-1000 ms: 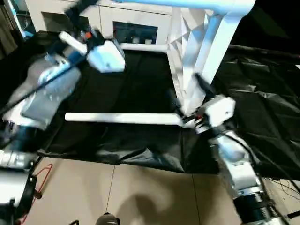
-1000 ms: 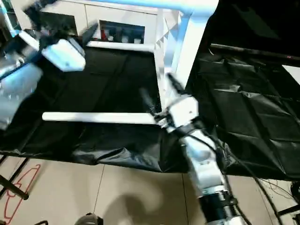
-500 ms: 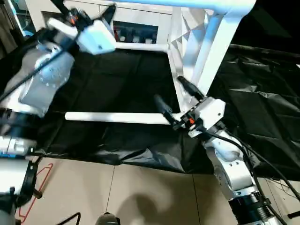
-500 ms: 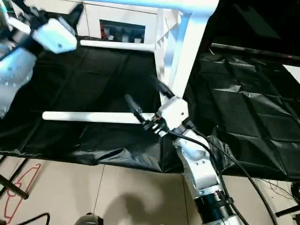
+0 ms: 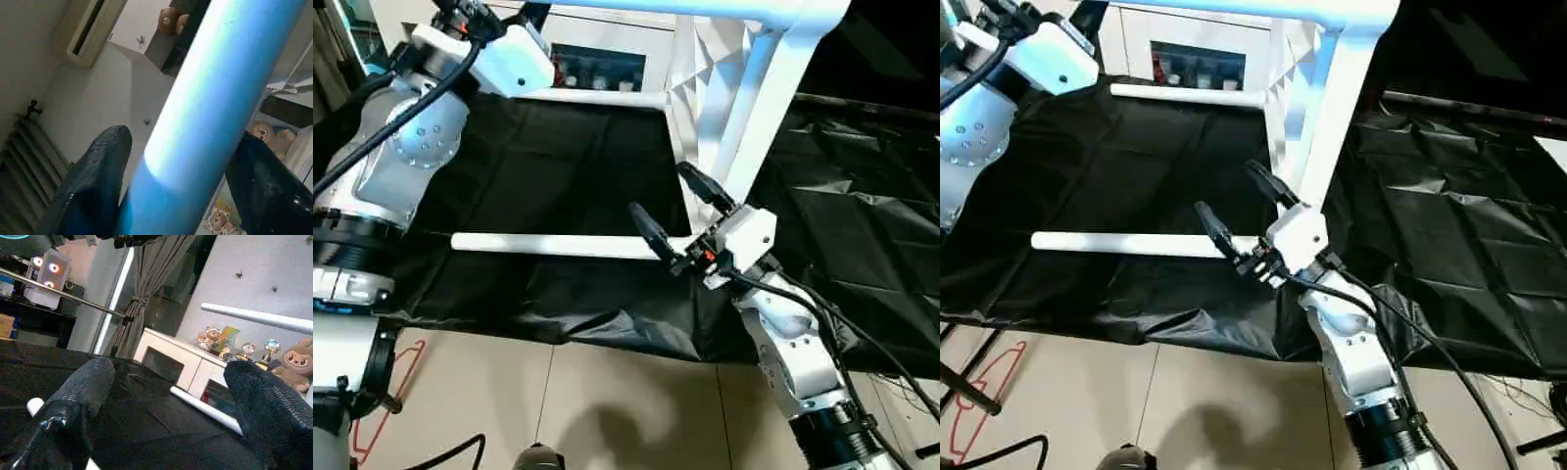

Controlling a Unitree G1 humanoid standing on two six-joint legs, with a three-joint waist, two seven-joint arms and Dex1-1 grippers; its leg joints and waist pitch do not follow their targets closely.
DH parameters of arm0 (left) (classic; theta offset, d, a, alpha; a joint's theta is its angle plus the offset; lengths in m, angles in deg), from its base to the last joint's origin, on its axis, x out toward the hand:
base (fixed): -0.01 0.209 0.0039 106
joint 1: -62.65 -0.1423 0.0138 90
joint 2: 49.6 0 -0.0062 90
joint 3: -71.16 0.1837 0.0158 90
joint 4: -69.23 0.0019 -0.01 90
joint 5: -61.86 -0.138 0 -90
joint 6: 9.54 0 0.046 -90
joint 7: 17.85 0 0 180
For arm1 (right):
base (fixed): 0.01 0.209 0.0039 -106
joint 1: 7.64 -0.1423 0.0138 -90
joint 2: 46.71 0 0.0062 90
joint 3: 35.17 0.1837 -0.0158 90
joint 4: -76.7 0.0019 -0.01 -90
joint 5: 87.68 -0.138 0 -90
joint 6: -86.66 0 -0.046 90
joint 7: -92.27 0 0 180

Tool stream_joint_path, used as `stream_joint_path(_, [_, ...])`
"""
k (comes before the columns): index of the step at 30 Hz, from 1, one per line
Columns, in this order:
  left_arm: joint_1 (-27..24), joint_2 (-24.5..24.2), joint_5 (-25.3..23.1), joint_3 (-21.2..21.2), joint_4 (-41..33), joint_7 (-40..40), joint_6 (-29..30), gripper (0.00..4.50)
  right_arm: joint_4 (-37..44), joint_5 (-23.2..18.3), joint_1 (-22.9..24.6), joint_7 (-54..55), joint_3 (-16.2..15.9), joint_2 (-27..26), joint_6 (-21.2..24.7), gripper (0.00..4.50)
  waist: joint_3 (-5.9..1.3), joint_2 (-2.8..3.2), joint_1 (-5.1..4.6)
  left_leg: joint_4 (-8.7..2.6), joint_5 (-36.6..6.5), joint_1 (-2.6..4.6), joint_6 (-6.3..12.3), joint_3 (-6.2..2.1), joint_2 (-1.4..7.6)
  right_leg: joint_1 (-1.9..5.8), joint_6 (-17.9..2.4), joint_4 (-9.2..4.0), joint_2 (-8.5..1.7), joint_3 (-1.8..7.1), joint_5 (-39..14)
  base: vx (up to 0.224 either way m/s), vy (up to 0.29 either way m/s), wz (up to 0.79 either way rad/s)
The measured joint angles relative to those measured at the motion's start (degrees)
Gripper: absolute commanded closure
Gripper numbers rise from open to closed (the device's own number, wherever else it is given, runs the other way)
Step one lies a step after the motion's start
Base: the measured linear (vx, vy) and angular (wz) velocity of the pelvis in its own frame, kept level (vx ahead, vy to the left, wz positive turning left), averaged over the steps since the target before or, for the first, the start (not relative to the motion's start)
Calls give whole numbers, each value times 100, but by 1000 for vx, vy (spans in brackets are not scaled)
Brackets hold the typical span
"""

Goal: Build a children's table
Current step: Flip table

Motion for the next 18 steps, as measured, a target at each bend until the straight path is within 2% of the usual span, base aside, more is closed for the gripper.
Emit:
stream_joint_path(3, [7,-30,24,-2,21,176,-5,179,0,14,1,-19,-8,-9,6,46,1,2,25,0,0,0,0,0,0,0,0,0,0,0,0,0,0,0])
stream_joint_path(6, [76,-15,267,-13,5,764,218,202,0,40,1,-113,-16,-1,82,46,-6,14,90,0,0,2,0,0,0,2,0,0,0,0,0,0,0,0])
stream_joint_path(10, [156,16,523,-27,-14,1340,563,216,-2,44,2,-189,-115,11,162,46,-43,90,134,-2,0,4,0,1,-4,4,0,0,-6,1,0,0,0,0])
stream_joint_path(14, [266,126,882,-91,-221,2185,1563,220,-24,40,35,-274,-139,89,366,46,-58,119,144,-10,0,8,0,1,-5,5,-2,3,-6,0,1,0,0,0])
stream_joint_path(18, [289,186,1021,-150,-290,2485,2046,221,-51,35,74,-358,-142,125,426,46,-69,167,149,-17,0,11,0,1,-13,6,-1,3,-13,2,1,0,0,0])
